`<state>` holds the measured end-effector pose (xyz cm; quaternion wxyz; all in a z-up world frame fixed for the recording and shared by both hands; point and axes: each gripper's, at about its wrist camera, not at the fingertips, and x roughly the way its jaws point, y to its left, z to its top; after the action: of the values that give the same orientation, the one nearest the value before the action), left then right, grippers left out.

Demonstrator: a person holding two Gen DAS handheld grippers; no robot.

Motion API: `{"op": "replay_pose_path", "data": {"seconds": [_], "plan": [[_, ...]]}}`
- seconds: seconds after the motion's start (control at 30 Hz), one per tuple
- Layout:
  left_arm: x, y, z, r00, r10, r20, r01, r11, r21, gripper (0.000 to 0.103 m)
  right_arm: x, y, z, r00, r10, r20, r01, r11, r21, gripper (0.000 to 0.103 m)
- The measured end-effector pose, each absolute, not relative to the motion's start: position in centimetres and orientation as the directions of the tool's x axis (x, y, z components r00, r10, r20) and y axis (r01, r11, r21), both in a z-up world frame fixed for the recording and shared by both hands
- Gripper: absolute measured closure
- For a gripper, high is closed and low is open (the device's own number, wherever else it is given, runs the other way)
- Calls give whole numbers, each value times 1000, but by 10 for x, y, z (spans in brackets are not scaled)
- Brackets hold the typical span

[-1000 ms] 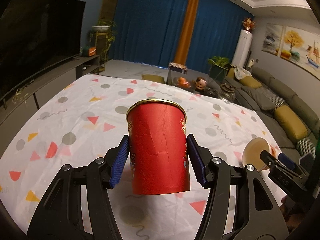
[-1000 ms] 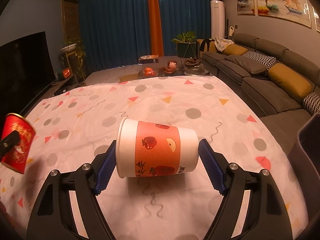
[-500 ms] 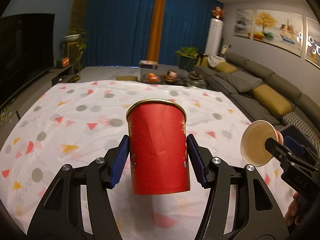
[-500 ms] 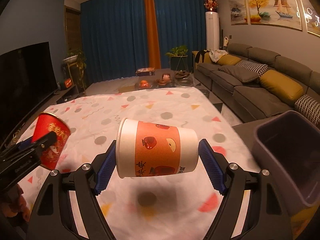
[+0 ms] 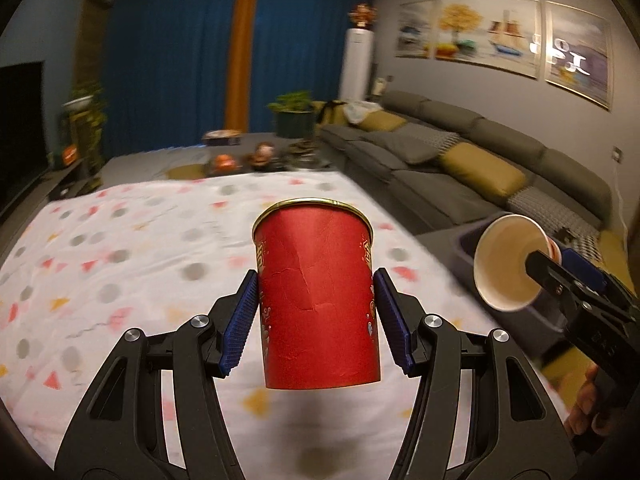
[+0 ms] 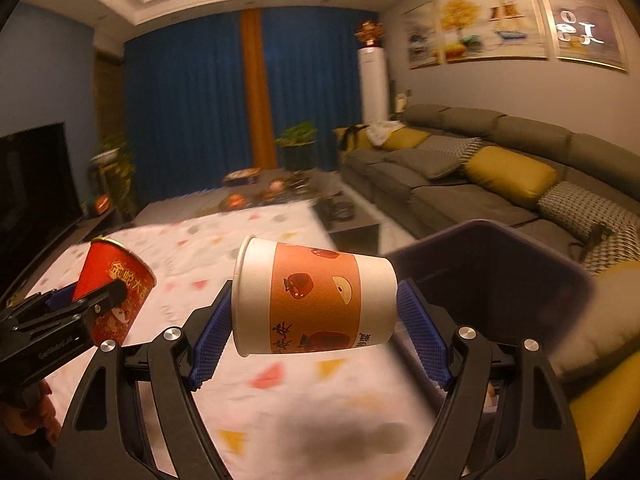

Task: Collect trash
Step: 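Carry the red cup and white-orange cup over the grey bin, then open both tools to drop the two cups into the bin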

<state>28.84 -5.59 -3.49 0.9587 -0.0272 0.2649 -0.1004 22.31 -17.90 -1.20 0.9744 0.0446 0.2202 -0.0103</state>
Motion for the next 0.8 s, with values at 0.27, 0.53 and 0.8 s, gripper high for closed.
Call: {"op": "replay_pose_path", "data": {"seconds": [0.27, 0.53, 0.8], "plan": [[298, -147, -26, 798, -365, -479, 343, 929, -136, 46, 214, -263, -23, 896, -154, -416, 196, 979, 59, 26], [323, -222, -38, 721, -498, -482, 476, 861, -178, 46, 220, -304, -47, 878, -210, -430, 254, 966, 46, 26], [347, -256, -60, 637, -581, -507, 548, 804, -232, 42, 219, -319, -58, 883, -205, -421, 232, 973, 13, 25]]}}
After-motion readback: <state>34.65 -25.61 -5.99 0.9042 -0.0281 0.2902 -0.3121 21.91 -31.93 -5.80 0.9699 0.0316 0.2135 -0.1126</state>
